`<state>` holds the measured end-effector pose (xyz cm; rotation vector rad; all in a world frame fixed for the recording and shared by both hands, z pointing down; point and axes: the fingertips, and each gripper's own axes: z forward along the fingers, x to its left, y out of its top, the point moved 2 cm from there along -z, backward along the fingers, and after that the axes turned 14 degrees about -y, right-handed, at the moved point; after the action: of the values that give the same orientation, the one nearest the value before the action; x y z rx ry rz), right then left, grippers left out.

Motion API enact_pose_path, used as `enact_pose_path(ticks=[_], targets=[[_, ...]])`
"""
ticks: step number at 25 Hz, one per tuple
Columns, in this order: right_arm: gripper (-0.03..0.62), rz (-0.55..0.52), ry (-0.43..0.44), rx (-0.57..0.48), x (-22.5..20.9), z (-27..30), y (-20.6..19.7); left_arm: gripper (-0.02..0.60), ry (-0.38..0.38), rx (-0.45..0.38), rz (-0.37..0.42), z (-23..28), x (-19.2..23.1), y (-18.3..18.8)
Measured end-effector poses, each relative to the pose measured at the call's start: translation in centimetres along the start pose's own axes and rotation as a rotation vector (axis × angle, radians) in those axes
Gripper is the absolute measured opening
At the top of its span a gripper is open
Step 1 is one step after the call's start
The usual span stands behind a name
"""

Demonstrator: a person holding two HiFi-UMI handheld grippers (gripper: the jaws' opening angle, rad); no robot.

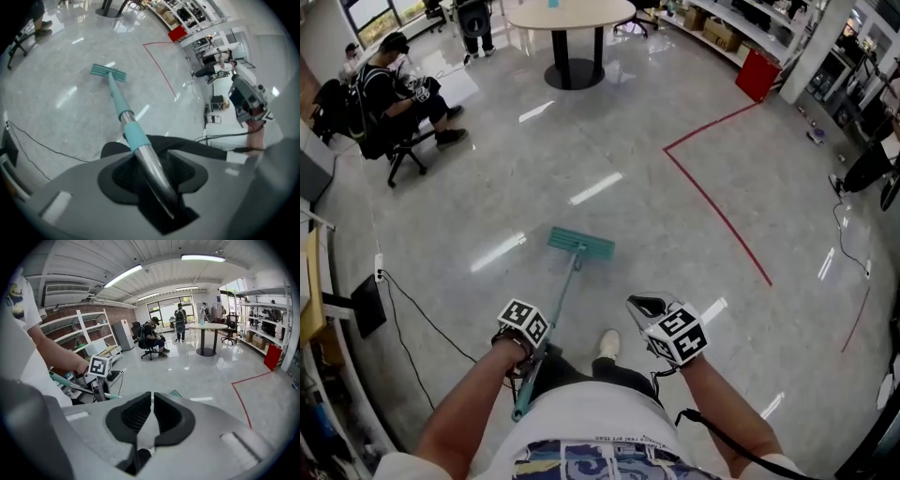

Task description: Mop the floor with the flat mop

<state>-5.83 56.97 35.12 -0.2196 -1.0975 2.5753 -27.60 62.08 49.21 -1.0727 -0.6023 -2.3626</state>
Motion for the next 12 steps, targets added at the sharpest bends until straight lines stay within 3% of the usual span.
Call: enact_pose_path(ticks=[3, 6, 12], targets=[[0.021, -0.032, 0.018, -0.009, -2.4, 1.9, 2.0, 0.204, -0.011, -0.043, 0.010, -0.5, -1.6, 5.4], [0.021, 0.009, 0.020, -0.010, -4.4, 3.3, 3.1, 0.204, -0.009, -0.036, 0.024, -1.2, -2.7, 9.4], [0.021, 0.072, 0.002, 0.045, -8.5, 8.6, 5.3, 0.204, -0.023, -0.007, 0.036, -3.7, -1.0, 17.6]])
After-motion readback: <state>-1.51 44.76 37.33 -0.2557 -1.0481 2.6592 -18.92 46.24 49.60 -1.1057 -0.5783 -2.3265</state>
